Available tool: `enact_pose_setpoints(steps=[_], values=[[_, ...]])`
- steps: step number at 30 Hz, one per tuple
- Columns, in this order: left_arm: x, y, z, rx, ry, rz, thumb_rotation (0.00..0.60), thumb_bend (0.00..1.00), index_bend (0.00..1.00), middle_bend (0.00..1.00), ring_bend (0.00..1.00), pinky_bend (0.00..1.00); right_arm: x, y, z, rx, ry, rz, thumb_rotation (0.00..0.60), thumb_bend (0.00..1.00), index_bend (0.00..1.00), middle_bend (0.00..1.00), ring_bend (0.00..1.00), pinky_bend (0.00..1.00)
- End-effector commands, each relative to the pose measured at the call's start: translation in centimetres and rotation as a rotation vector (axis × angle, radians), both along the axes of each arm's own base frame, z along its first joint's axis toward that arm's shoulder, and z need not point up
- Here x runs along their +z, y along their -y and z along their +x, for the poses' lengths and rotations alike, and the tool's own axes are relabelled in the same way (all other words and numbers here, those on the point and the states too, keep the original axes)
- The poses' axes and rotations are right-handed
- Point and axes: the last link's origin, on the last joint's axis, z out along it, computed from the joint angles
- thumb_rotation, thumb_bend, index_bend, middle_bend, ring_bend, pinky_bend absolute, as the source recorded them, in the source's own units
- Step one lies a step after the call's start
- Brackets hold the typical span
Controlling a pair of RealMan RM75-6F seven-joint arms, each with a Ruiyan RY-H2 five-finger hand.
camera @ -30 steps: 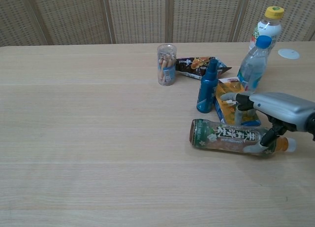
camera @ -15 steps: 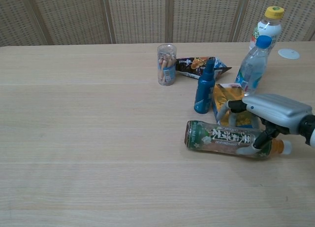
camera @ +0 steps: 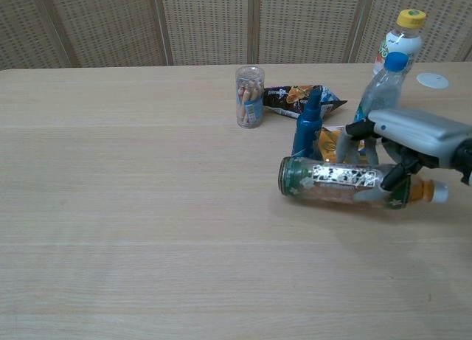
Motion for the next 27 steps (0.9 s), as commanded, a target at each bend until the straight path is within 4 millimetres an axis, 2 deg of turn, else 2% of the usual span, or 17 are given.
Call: enact_pose_setpoints(steps=[1, 12, 21, 27], values=[[0.0, 0.0, 0.0, 0.000, 0.001, 0.000, 0.600, 0.33, 0.13, 0.06, 0.00, 0.00, 0.9, 0.6, 0.2, 0.004, 0.009, -0.017, 0.600, 0.21, 0.52, 0.70, 0.63, 0.78], [-0.1, -0.1, 0.0, -0.002, 0.000, 0.000, 0.600, 0.33, 0.13, 0.06, 0.00, 0.00, 4.6, 1.5, 0.7, 0.020, 0.047, -0.076, 0.600, 0.22, 0.54, 0.72, 0.65, 0.78], [0.1, 0.2, 0.5, -0.015, 0.000, 0.006, 0.600, 0.33, 0.13, 0.06, 0.00, 0.00, 8.7, 2.8, 3.3, 0.050, 0.125, -0.129, 0.600, 0.22, 0.55, 0.73, 0.66, 0.78], [0.2, 0.4, 0.7, -0.025, 0.004, 0.013, 0.600, 0.33, 0.13, 0.06, 0.00, 0.00, 11.2, 4.0, 5.8, 0.076, 0.192, -0.154, 0.600, 0.22, 0.55, 0.73, 0.66, 0.78]])
